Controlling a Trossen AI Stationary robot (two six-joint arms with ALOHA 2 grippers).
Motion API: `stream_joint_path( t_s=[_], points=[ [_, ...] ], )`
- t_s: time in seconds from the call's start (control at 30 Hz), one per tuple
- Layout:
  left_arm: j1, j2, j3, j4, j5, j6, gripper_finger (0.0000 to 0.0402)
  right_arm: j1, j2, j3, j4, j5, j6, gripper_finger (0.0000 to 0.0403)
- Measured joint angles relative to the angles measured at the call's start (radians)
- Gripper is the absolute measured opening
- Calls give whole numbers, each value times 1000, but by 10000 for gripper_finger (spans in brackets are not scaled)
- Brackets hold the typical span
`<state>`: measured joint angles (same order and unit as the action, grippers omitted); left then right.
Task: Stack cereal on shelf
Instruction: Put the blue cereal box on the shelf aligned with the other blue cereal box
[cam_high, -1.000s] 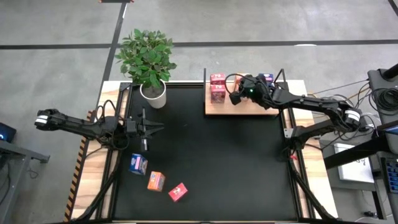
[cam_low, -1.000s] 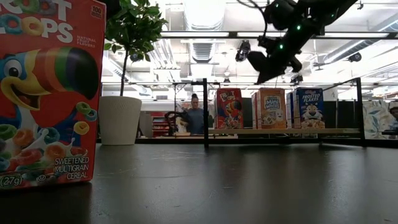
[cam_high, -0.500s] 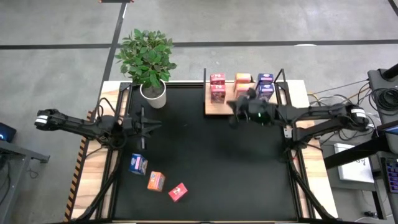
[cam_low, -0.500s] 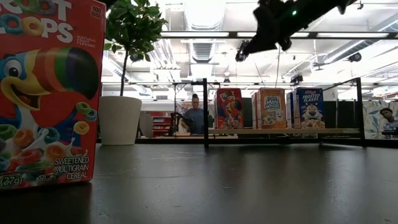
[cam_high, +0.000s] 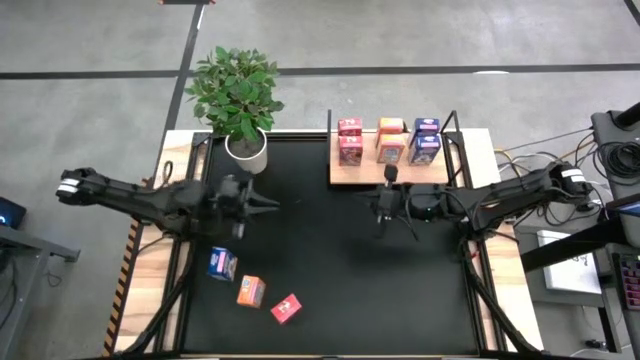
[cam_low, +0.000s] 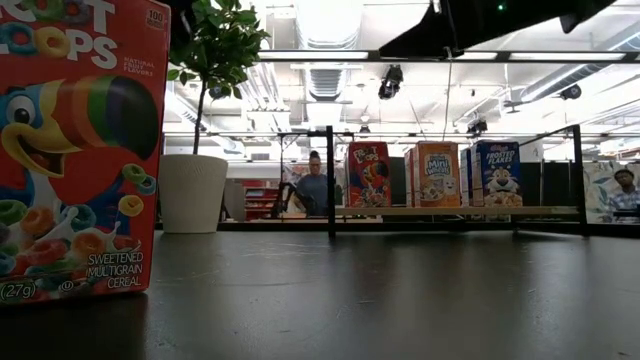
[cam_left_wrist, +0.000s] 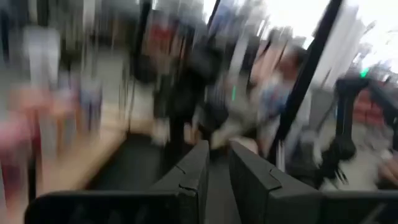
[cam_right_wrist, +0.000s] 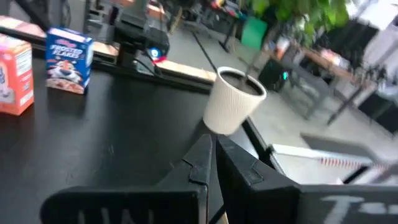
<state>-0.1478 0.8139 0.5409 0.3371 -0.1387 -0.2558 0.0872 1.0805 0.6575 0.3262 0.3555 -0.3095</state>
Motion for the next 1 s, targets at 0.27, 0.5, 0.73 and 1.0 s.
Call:
stream_joint_path(
  t_s=[0.27,0.5,0.73,1.0],
  points=[
    [-50,208,474,-1036,107,-667,45,0,-30,-21,98,-26,-134,12],
    [-252,394,636,-1390,125,-1086,47,0,-38,-24,98,-49,-145,12],
    [-410,462,659,-1581,122,-1362,93,0,-42,-24,117,-54,-161,12],
    [-519,467,619,-1755,83,-1574,203,0,-45,-24,117,-146,-99,12]
  ],
)
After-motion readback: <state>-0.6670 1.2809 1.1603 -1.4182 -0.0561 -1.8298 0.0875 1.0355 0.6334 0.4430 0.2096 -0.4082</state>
